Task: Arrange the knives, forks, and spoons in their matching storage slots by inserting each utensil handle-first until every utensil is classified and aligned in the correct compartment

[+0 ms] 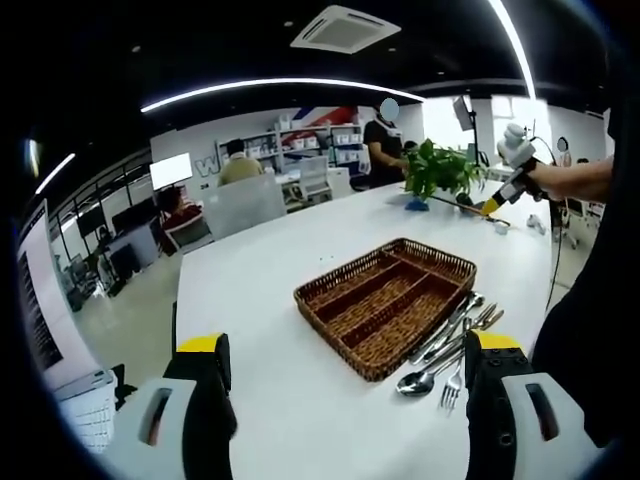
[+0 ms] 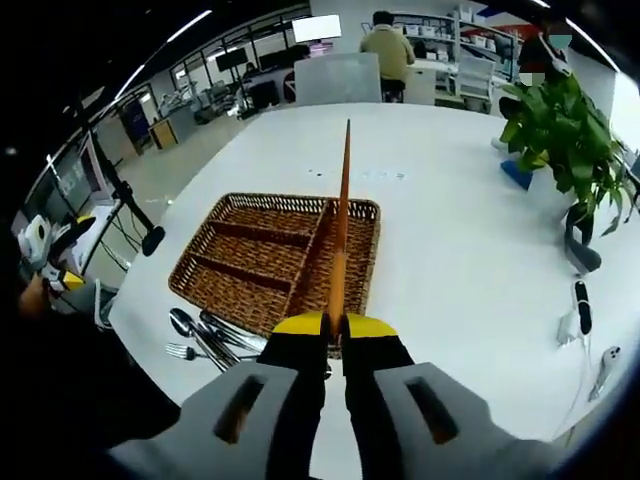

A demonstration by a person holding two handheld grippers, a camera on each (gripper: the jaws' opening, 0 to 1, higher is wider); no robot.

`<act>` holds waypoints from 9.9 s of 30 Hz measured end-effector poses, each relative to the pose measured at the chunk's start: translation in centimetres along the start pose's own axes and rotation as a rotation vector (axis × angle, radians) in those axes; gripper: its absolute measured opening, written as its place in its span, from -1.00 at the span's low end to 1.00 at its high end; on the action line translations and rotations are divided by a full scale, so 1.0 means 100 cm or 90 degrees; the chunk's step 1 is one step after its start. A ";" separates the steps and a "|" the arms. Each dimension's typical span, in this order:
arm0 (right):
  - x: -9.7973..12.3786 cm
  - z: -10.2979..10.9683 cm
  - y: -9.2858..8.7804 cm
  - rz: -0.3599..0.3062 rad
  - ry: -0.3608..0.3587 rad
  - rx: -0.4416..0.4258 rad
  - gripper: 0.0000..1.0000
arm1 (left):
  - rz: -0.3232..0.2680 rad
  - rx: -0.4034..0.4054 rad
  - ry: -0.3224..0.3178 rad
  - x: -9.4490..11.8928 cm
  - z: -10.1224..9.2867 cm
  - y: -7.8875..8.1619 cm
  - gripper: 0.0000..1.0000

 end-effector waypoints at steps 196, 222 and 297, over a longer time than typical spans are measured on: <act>0.050 0.002 -0.007 -0.269 0.039 0.264 1.00 | -0.012 0.001 -0.046 -0.019 -0.003 0.012 0.99; 0.007 0.041 -0.070 -0.197 0.179 0.394 0.99 | -0.007 -0.003 -0.042 -0.019 -0.004 0.003 0.99; -0.089 0.098 -0.151 0.017 0.307 0.498 -0.82 | 0.008 -0.018 -0.029 -0.003 -0.011 0.008 0.99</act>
Point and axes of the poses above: the point that each gripper's makers call its tool centre point, and the gripper's own axes: x roughly backward along the fingers, z roughly to its left, y roughly out of its top, the point moved 10 cm from there along x, roughly backward along the fingers, and after that the axes turned 11 degrees about x, right-handed, at the moved point
